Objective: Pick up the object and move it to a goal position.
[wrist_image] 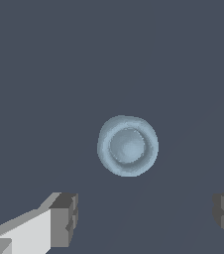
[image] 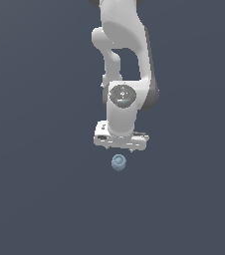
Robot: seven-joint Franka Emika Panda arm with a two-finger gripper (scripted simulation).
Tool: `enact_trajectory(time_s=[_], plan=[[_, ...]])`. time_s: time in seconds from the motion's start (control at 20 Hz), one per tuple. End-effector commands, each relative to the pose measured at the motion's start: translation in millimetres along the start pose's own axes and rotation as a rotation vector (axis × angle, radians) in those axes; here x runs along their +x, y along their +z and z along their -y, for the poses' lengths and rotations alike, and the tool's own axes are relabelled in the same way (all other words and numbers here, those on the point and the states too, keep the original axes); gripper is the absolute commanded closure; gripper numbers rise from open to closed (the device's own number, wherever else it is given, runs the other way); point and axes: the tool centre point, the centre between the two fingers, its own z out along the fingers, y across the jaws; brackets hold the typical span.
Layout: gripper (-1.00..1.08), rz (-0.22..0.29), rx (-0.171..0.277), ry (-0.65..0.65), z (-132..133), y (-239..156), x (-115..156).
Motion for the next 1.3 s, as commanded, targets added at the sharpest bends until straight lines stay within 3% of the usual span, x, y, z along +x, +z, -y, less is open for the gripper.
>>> enact_trajectory(time_s=[0.0,0.4,0.8,1.25], plan=[[-0.92,-0.007,-0.002,0.049,1,9,9],[-0.92,-0.02,-0.006,0.137,3,26,23],[-0.92,-0.02,-0.006,0.144,4,31,24],[-0.92,-0.022,-0.006,0.148,3,71,25]])
